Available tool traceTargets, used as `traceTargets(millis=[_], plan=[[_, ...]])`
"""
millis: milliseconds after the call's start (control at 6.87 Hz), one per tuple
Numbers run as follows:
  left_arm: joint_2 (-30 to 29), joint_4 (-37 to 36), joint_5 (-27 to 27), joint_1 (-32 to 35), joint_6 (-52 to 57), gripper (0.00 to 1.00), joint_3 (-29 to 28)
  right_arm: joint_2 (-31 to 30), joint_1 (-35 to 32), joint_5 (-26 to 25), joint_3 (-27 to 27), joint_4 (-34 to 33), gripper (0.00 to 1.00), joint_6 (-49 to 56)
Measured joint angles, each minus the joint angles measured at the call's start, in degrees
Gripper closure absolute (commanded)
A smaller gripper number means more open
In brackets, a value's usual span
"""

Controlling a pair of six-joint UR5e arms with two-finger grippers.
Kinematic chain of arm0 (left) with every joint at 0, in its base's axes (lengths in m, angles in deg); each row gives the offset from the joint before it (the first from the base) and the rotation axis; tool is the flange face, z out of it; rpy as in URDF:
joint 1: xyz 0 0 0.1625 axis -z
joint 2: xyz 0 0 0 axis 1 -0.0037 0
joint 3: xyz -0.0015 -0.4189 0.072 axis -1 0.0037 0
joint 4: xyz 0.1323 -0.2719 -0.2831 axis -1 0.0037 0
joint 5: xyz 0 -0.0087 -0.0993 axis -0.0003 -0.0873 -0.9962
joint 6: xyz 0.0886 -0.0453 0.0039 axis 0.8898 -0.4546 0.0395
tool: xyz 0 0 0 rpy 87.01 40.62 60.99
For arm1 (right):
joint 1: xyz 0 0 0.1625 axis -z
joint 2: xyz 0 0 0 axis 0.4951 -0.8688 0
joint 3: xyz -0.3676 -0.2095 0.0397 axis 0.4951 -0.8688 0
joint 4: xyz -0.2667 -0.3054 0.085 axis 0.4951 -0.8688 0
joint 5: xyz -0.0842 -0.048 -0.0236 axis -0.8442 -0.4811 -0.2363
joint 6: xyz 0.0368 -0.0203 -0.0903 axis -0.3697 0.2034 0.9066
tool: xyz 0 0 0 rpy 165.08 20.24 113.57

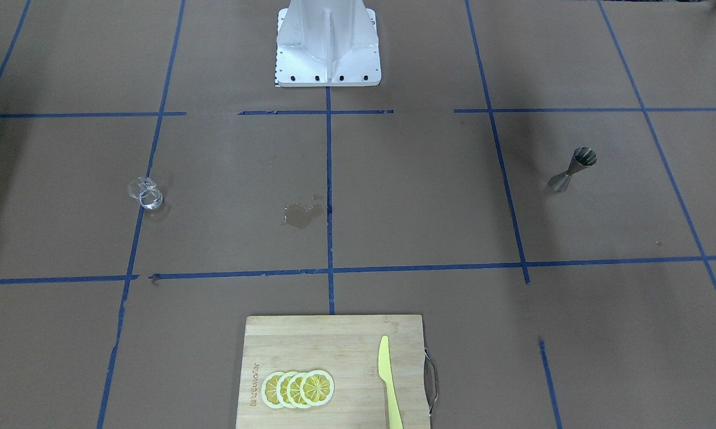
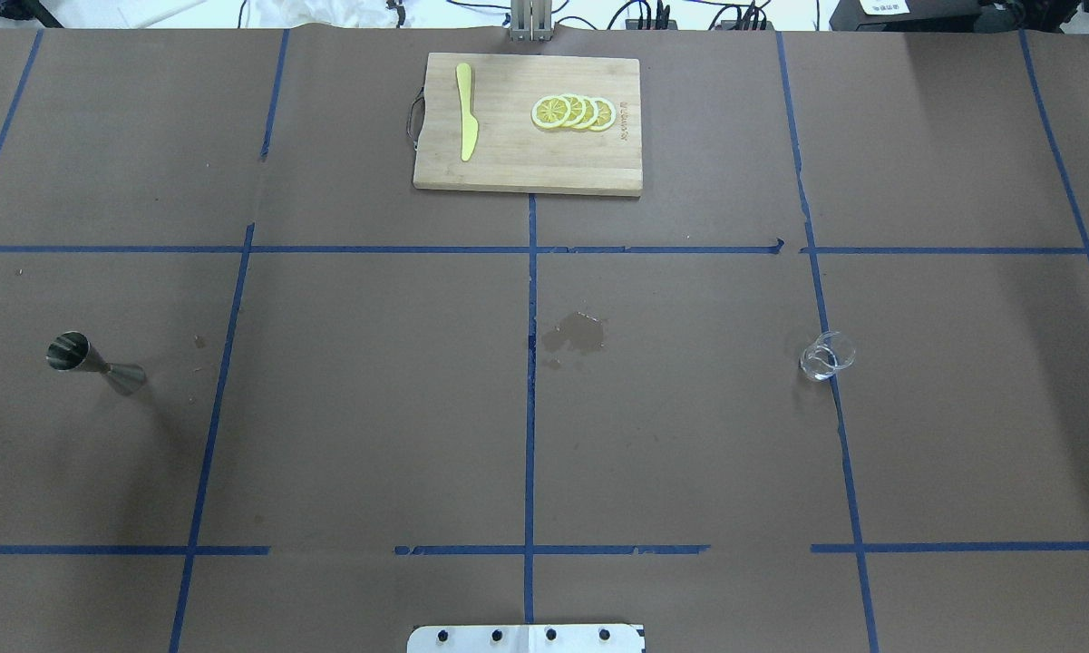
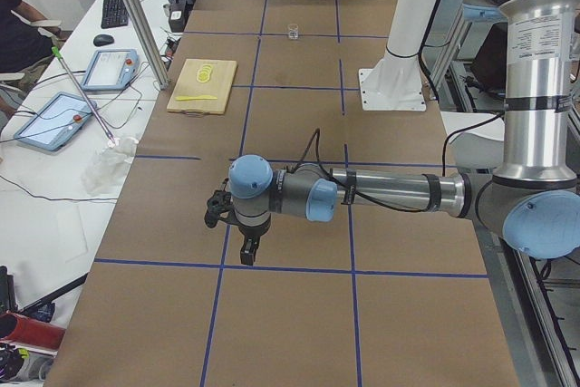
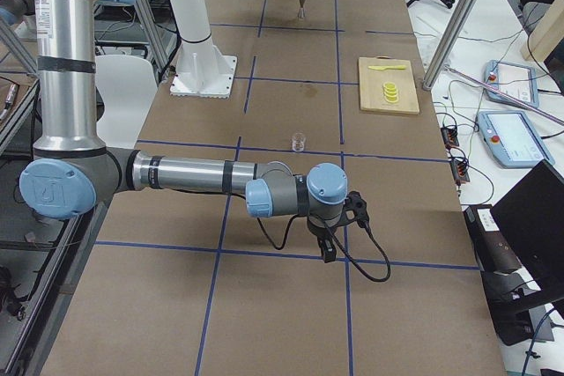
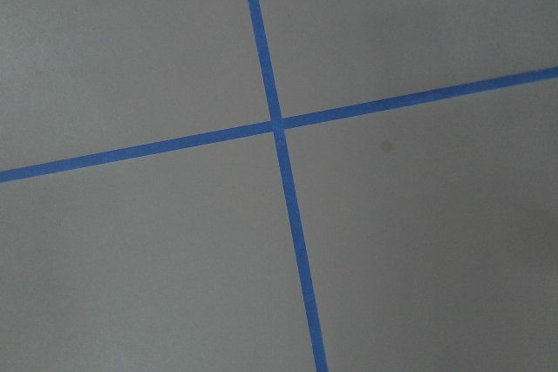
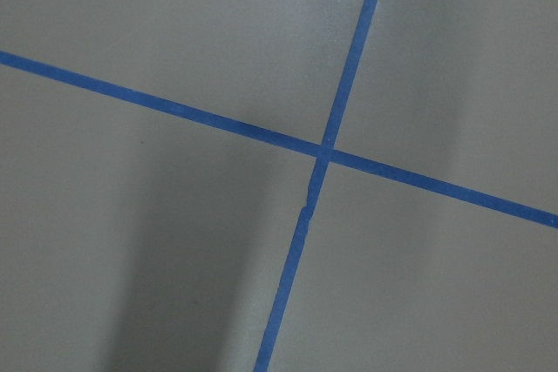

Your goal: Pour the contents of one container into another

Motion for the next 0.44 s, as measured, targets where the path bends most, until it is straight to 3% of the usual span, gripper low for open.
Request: traceTargets(millis=[437], plan=[[-0.51,-2.55,-0.08,0.09,-0.71,0.0,0.25,0.53,0.2,0.2,0.38,-0.21,0.0,-0.04]])
